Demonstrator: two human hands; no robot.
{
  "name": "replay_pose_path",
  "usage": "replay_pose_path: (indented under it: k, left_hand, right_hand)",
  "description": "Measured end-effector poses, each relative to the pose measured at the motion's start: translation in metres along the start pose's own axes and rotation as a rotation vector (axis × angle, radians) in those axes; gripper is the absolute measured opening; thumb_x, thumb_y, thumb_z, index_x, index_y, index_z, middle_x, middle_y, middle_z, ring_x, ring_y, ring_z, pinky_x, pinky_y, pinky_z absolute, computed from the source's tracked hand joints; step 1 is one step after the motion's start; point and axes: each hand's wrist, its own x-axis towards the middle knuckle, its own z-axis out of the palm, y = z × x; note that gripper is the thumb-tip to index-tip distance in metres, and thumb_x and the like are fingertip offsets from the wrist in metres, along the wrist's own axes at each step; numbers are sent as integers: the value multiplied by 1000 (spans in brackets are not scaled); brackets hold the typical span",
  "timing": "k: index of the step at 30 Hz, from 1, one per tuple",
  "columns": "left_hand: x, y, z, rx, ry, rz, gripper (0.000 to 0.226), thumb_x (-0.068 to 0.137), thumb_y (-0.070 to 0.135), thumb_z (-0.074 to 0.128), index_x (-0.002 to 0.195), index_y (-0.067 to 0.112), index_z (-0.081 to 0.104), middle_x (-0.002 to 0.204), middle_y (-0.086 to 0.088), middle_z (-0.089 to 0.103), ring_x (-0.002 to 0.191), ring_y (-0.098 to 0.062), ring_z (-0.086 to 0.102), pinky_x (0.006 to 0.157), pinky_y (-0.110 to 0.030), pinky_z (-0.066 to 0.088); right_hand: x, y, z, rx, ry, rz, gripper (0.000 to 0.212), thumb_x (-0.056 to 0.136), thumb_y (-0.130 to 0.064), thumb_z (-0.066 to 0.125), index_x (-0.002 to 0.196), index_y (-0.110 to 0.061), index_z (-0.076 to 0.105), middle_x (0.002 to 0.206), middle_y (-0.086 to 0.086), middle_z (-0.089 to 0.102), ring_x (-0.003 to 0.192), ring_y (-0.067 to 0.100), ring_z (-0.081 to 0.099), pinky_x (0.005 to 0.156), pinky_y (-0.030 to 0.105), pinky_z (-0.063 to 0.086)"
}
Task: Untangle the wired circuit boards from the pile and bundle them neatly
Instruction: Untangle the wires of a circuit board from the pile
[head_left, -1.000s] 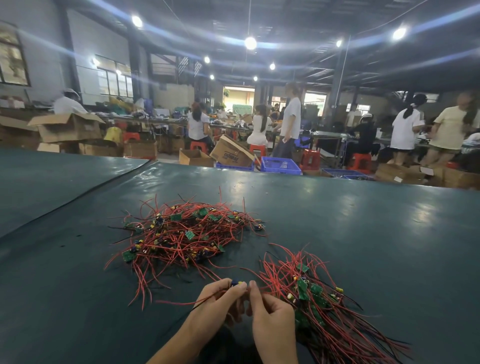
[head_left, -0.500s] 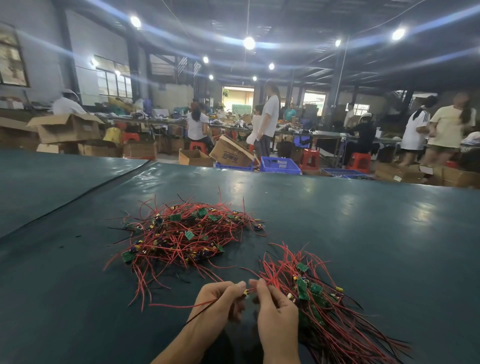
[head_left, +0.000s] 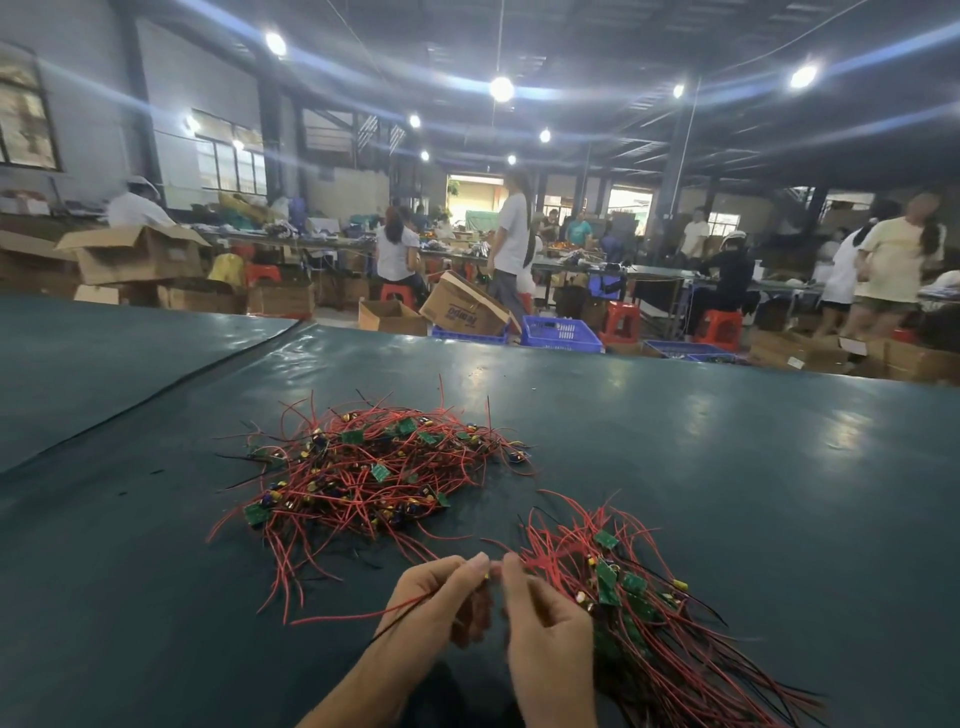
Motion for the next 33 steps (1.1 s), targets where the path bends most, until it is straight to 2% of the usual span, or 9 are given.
replay_pose_path:
  k: [3, 7, 10, 17, 19, 22, 26, 30, 33]
  left_hand:
    - [-2, 2, 0, 32, -56, -16, 40, 93, 16, 54, 53, 12, 58, 52, -7, 51, 49, -18, 48, 52, -26, 40]
    - [-3, 6, 0, 74, -67, 7, 44, 89, 18, 63, 46, 13, 54, 49, -7, 51, 45, -17, 47, 50, -25, 42]
    - [-5, 9, 0, 62, -68, 19, 33, 76, 26, 61, 46, 15, 56, 47, -6, 52, 41, -17, 47, 46, -24, 42]
    - [-6, 14, -7, 111, -46, 23, 33, 73, 31, 63, 45, 16, 57, 49, -6, 52, 43, -17, 48, 49, -23, 41]
    - [-5, 14, -8, 90, -39, -2, 37, 75, 33, 73, 46, 16, 57, 51, -5, 52, 45, -17, 49, 49, -23, 41]
    - [-3, 13, -9, 53, 52, -64, 35, 75, 39, 68, 53, 12, 64, 58, -9, 62, 52, -17, 57, 51, -24, 42]
    - [2, 5, -10, 15, 213, -150, 34, 83, 37, 67, 74, 6, 74, 76, -12, 75, 65, -18, 69, 52, -25, 48]
    - [5, 2, -10, 6, 217, -151, 37, 84, 39, 64, 76, 5, 75, 78, -12, 75, 63, -17, 69, 49, -21, 51]
    - [5, 0, -11, 20, 158, -141, 32, 83, 37, 65, 80, 7, 75, 82, -12, 75, 63, -18, 69, 52, -22, 51]
  right_hand:
    - [-3, 3, 8, -44, -4, 3, 36, 92, -18, 62, 60, -23, 77, 58, 6, 69, 53, 8, 63, 53, 16, 49]
    - [3, 3, 4, -45, 53, 42, 35, 92, -18, 62, 62, -26, 77, 48, 14, 57, 45, 13, 48, 45, 23, 40]
    - [11, 3, -5, 44, 165, 76, 31, 91, -16, 63, 66, -27, 78, 46, 3, 37, 39, 11, 28, 42, 19, 25]
    - [28, 2, -31, 176, 340, 163, 29, 92, -21, 62, 69, -23, 78, 42, -7, 31, 32, 4, 24, 34, 16, 26]
    - [27, 2, -31, 175, 341, 139, 26, 93, -23, 61, 73, -21, 78, 42, -6, 30, 33, 5, 23, 35, 18, 26]
    - [24, 2, -28, 202, 336, 88, 24, 93, -25, 60, 79, -19, 78, 44, -8, 32, 35, 5, 23, 38, 18, 23]
    - [19, 0, -22, 201, 282, -3, 25, 94, -21, 59, 78, -24, 79, 45, -11, 39, 36, 4, 25, 35, 17, 23]
    - [15, -2, -18, 130, 241, -107, 24, 93, -23, 58, 81, -30, 78, 47, -8, 43, 39, 3, 28, 37, 19, 25]
    - [17, -4, -20, 208, 271, -84, 23, 93, -22, 58, 81, -25, 78, 47, -7, 46, 37, 1, 30, 35, 15, 26]
